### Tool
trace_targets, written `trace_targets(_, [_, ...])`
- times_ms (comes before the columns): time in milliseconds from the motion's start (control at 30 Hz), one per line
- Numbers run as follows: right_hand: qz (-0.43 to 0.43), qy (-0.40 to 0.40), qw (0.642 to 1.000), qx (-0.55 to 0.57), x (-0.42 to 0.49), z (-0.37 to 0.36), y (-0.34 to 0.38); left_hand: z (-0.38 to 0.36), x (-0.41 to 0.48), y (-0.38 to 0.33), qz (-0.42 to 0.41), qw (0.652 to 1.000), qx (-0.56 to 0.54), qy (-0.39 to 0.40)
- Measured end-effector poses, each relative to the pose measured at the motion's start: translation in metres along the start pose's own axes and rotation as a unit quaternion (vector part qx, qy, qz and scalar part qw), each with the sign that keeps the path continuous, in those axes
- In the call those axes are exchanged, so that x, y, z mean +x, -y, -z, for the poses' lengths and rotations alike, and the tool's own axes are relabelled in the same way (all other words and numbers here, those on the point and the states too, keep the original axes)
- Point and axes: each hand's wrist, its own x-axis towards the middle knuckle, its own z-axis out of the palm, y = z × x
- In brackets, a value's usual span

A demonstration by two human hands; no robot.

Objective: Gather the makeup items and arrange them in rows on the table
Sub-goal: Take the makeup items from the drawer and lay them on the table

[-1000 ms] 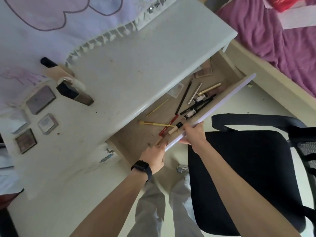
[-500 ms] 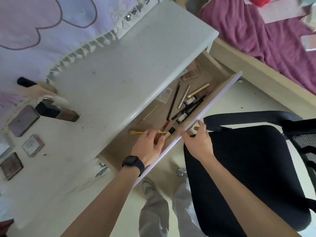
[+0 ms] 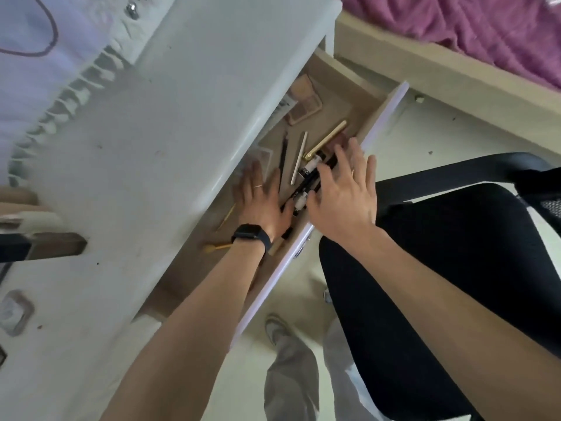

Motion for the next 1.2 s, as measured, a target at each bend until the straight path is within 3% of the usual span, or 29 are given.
trace_targets(100, [0.014, 0.040, 0.996, -0.073, 0.015, 0.004, -0.001, 0.004, -0.007, -0.004, -0.025, 0.999, 0.006, -0.042])
trace_targets(233, [0.024, 0.045, 0.995, -0.084, 0.036, 0.012, -0.002, 0.015, 0.011, -0.011, -0.045, 0.995, 0.000, -0.094])
trace_targets(433, [0.033, 0.075, 0.990, -0.112, 0.052, 0.018, -0.004, 0.016, 0.042, -0.017, -0.029, 0.998, -0.043, -0.042])
trace_targets(600, [0.041, 0.079, 0.989, -0.119, 0.058, 0.022, -0.002, 0.011, 0.018, -0.016, -0.044, 0.996, 0.012, -0.071])
trace_targets(667, [0.033, 0.082, 0.992, -0.093, 0.069, 0.024, 0.000, 0.011, 0.007, -0.016, -0.056, 0.994, 0.011, -0.093])
trace_targets(767, [-0.009, 0.075, 0.997, 0.031, 0.094, 0.025, 0.005, 0.009, -0.004, -0.014, -0.063, 0.991, 0.001, -0.114])
trace_targets(967, [-0.142, 0.068, 0.972, 0.172, 0.149, 0.008, 0.004, -0.002, -0.021, 0.006, 0.101, 0.988, -0.108, -0.039])
trace_targets(1100, [-0.220, 0.067, 0.947, 0.224, 0.168, -0.008, 0.011, -0.004, -0.033, 0.013, 0.143, 0.978, -0.146, -0.035])
trace_targets(1200, [-0.248, 0.052, 0.948, 0.193, 0.175, -0.014, 0.015, -0.007, -0.037, 0.013, 0.162, 0.972, -0.164, -0.034])
